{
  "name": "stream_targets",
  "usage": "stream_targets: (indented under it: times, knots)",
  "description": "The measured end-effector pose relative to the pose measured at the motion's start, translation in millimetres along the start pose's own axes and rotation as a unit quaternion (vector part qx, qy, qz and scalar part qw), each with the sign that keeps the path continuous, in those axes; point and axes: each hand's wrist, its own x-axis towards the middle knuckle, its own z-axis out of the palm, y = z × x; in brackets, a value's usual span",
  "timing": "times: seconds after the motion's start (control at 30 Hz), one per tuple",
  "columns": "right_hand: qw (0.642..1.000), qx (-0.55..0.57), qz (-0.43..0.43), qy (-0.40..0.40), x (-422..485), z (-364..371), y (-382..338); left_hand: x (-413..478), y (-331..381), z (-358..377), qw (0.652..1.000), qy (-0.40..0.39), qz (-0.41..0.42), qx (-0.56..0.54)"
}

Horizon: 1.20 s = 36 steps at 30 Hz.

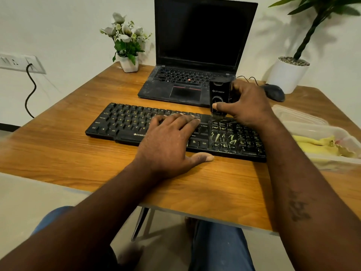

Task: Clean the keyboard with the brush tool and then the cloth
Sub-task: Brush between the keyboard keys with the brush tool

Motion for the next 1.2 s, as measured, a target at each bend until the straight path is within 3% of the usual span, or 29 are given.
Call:
stream_targets:
  times: [0.13,0.27,0.4,0.53,0.67,0.83,0.93,1.07,1.2]
  knots:
    - [0.999,0.015,-0.005,-0.033,-2.1,5.4,-4.7,-0.5,-0.1,-0.4,1.0,-0.002,-0.004,0.003]
    - [0.999,-0.025,-0.004,0.038,-0.9,8.8,-8.3,-0.6,0.6,0.4,1.0,-0.003,-0.002,0.007]
    - [0.999,0.022,-0.006,-0.042,-4.7,12.5,-14.2,-0.6,-0.2,0.4,1.0,-0.003,-0.002,0.01]
    - [0.998,-0.043,-0.007,0.039,-1.0,14.1,-14.2,-0.2,0.6,1.0,1.0,-0.006,-0.003,0.013]
    - [1.0,0.008,-0.008,-0.019,-3.5,15.1,-13.4,-0.3,-0.5,0.6,1.0,-0.005,-0.002,0.013]
    - [0.997,-0.048,-0.004,0.057,0.3,17.6,-13.8,-0.5,0.1,0.7,1.0,-0.005,-0.002,0.012]
    - [1.0,-0.007,-0.005,0.005,-2.4,20.4,-15.4,-0.4,0.0,0.6,1.0,-0.008,-0.003,0.013]
    - [0.997,-0.05,0.004,0.054,1.8,20.6,-15.2,-0.4,-0.2,0.9,1.0,-0.004,-0.003,0.008]
    - [1.0,0.009,0.02,0.011,0.4,21.8,-15.3,0.1,-0.1,0.4,1.0,-0.005,-0.006,0.0]
